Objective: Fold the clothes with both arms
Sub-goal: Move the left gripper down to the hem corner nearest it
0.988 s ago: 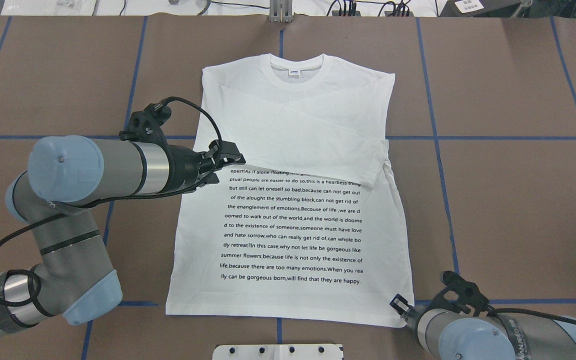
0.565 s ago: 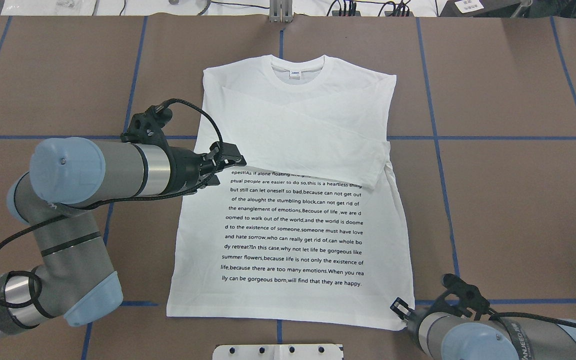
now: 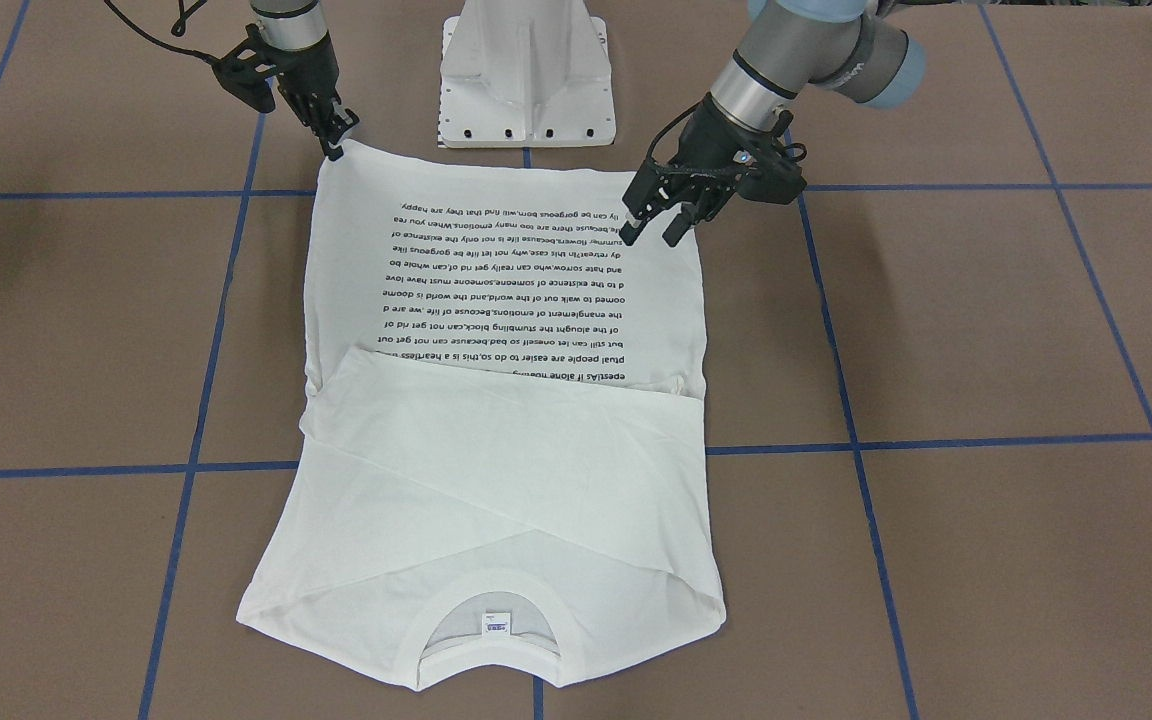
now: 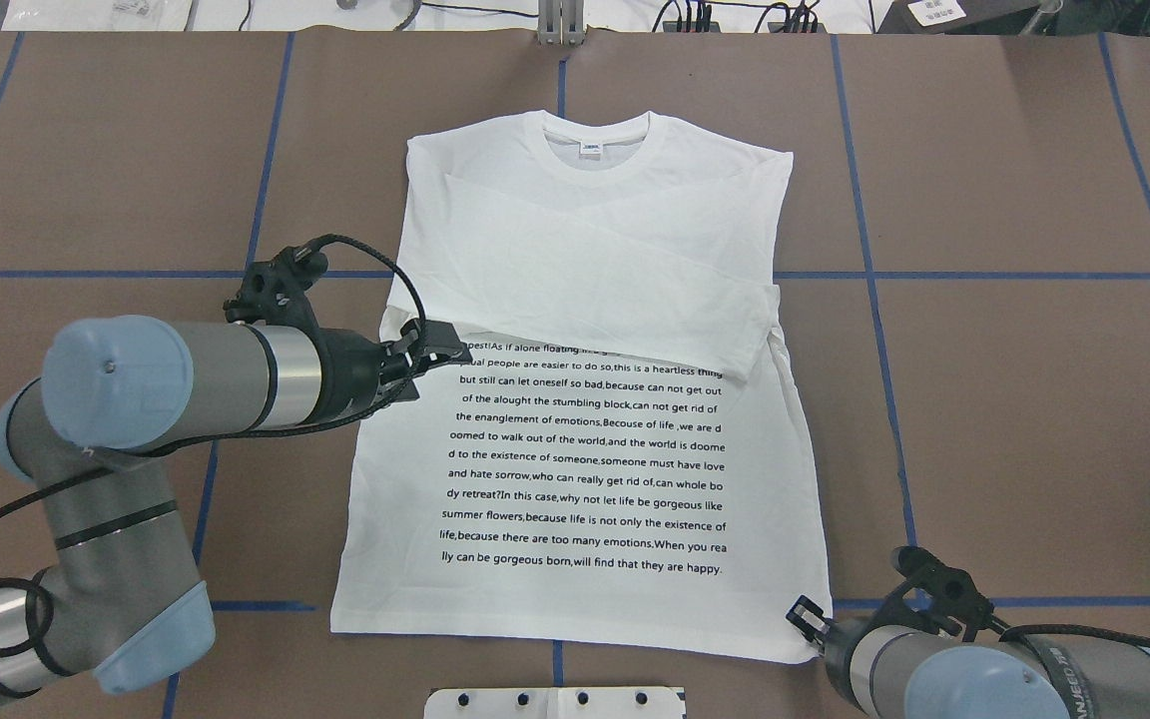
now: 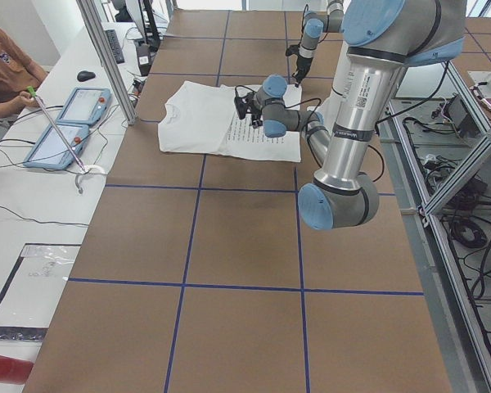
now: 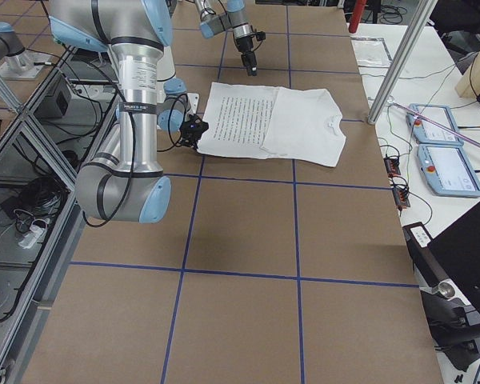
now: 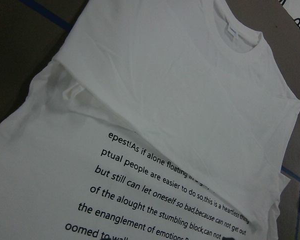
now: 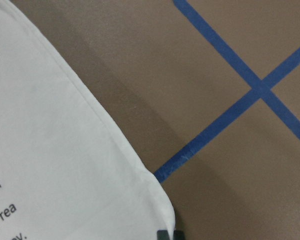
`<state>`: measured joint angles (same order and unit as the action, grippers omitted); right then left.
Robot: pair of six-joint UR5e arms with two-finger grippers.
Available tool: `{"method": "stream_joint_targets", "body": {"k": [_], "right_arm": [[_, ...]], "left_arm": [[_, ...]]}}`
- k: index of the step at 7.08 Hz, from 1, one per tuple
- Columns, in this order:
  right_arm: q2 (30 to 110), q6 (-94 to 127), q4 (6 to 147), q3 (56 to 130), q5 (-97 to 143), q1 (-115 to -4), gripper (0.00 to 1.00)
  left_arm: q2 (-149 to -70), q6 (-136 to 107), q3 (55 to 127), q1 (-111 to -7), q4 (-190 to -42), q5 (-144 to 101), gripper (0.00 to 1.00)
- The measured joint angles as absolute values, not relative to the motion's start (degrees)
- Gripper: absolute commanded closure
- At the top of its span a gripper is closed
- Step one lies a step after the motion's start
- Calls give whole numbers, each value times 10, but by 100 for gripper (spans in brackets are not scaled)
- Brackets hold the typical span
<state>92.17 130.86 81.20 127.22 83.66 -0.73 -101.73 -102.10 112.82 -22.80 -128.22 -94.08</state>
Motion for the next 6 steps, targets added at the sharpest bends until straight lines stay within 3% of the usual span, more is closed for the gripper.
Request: {"method": "stream_joint_targets", "body": {"k": [2, 6], "right_arm": [[922, 1298, 811, 1278, 844, -6, 100], [922, 1277, 807, 1278, 847, -9, 100]], "left_arm": [[-962, -1032, 1148, -165, -1244, -900, 21], [-954, -1061, 1171, -113, -1148, -893, 23]]}}
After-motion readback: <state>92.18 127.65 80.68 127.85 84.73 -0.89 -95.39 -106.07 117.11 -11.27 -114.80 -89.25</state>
